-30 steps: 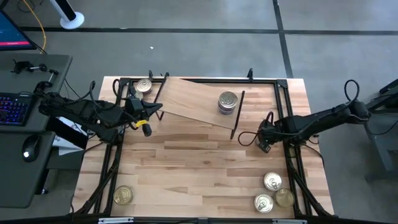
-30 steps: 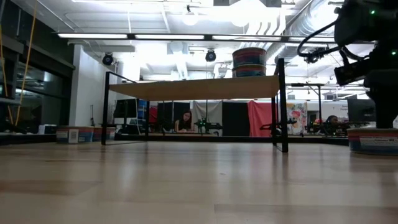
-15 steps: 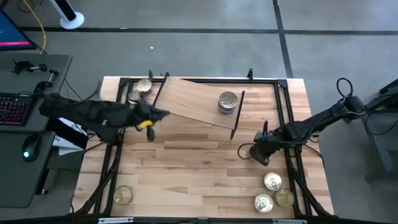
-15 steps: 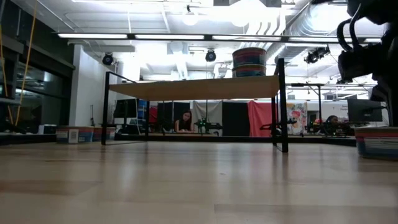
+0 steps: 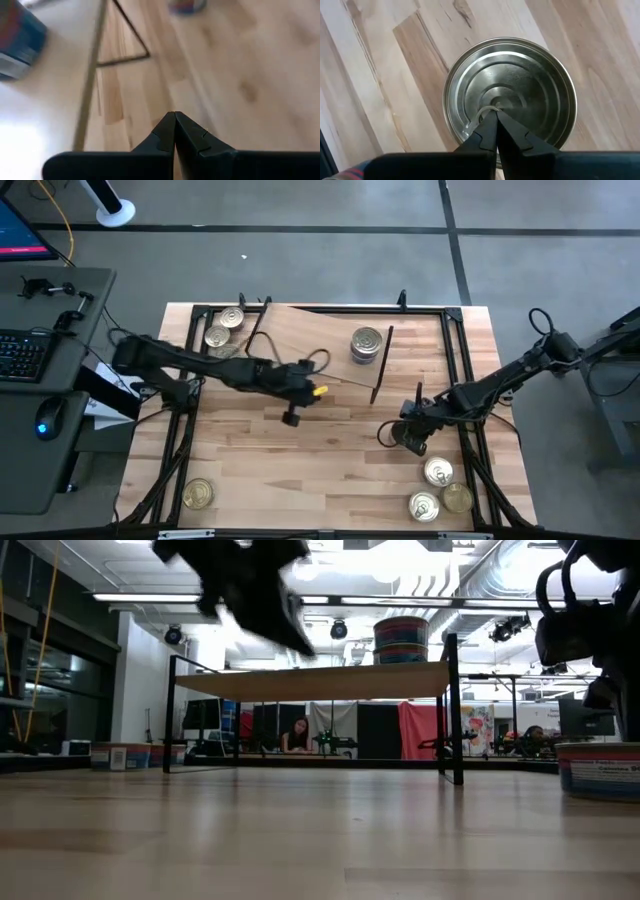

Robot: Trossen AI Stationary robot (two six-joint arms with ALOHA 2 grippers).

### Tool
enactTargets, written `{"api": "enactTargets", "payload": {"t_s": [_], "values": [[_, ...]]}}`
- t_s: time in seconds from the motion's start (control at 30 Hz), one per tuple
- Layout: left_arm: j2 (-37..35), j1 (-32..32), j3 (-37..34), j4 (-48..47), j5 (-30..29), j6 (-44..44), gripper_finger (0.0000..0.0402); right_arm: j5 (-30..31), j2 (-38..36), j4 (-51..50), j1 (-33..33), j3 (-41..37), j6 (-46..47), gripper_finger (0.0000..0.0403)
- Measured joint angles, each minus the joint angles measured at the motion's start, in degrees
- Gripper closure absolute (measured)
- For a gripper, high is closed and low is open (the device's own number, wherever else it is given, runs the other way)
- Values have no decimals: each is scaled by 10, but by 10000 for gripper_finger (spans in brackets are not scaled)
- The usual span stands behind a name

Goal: Stack canned seafood by type on shelf
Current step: Stack the blue tuna can on top of the stacked blue tuna cans on the shelf

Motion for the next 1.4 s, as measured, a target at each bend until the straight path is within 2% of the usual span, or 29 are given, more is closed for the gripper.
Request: {"api": "enactTargets", "payload": {"t_s": [0.2,0.37,0.5,0.83,1.0,1.13,1.3,1.4], "values": [[67,24,0,73,-22,52,402,21,1,0,0,0,9,403],[72,27,0,141,-53,78,401,21,1,0,0,-1,10,403],[75,41,0,194,-54,101,402,21,1,1,0,-1,10,403],[89,99,1,216,-37,93,402,25,1,6,-1,-1,16,403],[89,113,1,234,-34,62,402,27,1,15,-1,-2,38,403],[54,110,0,224,-35,55,402,27,2,18,-2,-2,38,403],[-22,121,0,213,-29,48,402,31,2,-7,-28,-1,94,403],[-77,137,0,180,-31,19,402,31,2,30,-39,-3,61,403]]}}
